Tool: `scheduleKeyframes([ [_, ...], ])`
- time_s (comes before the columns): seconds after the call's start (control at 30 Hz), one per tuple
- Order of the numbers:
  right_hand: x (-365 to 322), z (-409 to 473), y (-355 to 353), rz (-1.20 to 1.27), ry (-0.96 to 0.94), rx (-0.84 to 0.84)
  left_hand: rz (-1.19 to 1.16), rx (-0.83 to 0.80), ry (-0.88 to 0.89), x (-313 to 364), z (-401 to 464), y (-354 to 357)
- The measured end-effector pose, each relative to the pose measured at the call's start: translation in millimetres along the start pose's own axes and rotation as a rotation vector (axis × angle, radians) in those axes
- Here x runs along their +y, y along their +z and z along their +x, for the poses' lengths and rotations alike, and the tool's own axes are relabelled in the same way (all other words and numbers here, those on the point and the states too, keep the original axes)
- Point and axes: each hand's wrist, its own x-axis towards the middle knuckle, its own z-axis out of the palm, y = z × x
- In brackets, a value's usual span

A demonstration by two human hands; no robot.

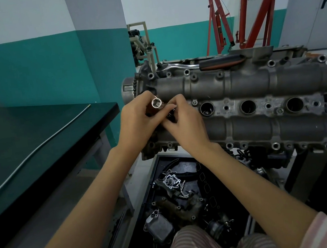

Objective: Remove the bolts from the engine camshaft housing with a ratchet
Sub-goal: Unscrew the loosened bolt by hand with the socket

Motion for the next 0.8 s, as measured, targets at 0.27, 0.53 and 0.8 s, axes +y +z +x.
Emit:
scheduleKeyframes([
  [0.27, 3, 10, -10, -0.046, -0.171, -0.004, 0.072, -0.041, 0.134, -2, 3, -8],
  [0.53, 7, 7, -7, 0.035, -0.216, 0.007, -0.067, -0.137, 0.145, -10, 0, -16],
  [0.8, 9, 5, -2, 0.15, -0.09, -0.006, 0.02, -0.01, 0.08, -5, -11, 3],
])
